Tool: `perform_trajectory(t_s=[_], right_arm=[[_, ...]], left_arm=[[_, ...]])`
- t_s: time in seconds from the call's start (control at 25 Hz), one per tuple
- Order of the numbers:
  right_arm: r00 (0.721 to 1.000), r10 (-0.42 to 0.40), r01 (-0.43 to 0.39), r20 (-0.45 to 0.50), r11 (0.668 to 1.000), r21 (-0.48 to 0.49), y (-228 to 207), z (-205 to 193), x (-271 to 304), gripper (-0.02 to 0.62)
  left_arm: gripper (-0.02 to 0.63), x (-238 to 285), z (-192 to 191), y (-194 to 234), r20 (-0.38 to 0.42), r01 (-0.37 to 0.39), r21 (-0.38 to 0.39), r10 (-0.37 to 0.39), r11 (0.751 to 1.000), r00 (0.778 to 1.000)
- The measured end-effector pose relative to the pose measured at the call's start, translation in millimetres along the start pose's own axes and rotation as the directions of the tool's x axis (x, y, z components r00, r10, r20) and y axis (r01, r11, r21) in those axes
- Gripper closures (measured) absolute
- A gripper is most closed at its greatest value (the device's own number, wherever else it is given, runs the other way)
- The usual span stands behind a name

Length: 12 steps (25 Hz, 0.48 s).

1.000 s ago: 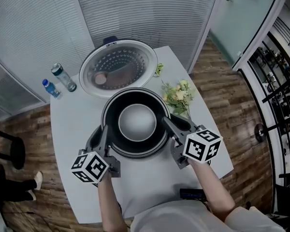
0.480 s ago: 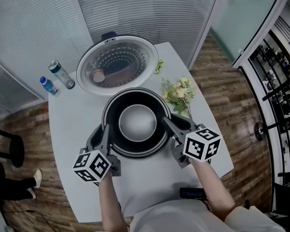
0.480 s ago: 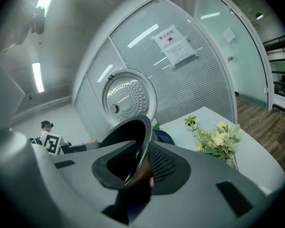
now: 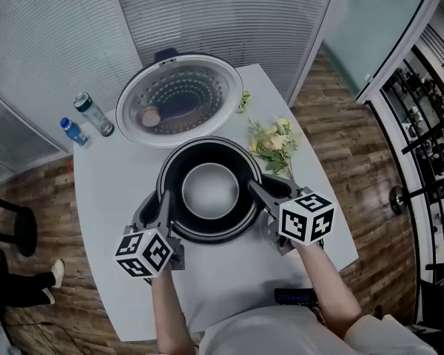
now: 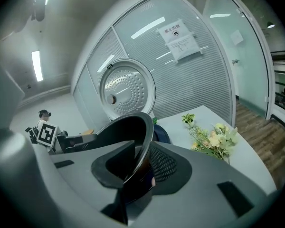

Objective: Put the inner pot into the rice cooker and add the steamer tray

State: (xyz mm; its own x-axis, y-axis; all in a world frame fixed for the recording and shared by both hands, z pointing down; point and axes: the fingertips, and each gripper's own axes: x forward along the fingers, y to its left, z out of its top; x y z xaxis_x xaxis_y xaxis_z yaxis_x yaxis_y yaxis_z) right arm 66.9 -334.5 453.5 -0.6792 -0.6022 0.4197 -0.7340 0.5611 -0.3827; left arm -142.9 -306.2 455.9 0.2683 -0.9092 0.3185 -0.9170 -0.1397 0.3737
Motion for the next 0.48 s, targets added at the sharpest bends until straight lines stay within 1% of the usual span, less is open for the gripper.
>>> perform_trajectory(t_s=[0.12,0.24,0.48], right_arm=[[1.0,-0.012,0.012,-0.023,1.0,-0.026,-2.9,-3.6,1.9,0.486],[0.999,-0.025,0.023,-0.042,0.998,-0.052,-4.2,-6.9,3.8,0.485],[0.996,-0.052,0.047,-0.072,0.996,-0.079,-6.5,-11.0,8.1,0.48]], left_arm=[[0.523,2.6,-3.2,-0.4,-0.023,-0.011,0.037,0.011,0.999,1.0],[0.519,5.7,-9.3,1.8,-0.061,-0.034,0.086,0.04,0.996,0.997],[0.513,9.4,-13.5,4.3,-0.093,-0.05,0.118,0.061,0.992,0.994]])
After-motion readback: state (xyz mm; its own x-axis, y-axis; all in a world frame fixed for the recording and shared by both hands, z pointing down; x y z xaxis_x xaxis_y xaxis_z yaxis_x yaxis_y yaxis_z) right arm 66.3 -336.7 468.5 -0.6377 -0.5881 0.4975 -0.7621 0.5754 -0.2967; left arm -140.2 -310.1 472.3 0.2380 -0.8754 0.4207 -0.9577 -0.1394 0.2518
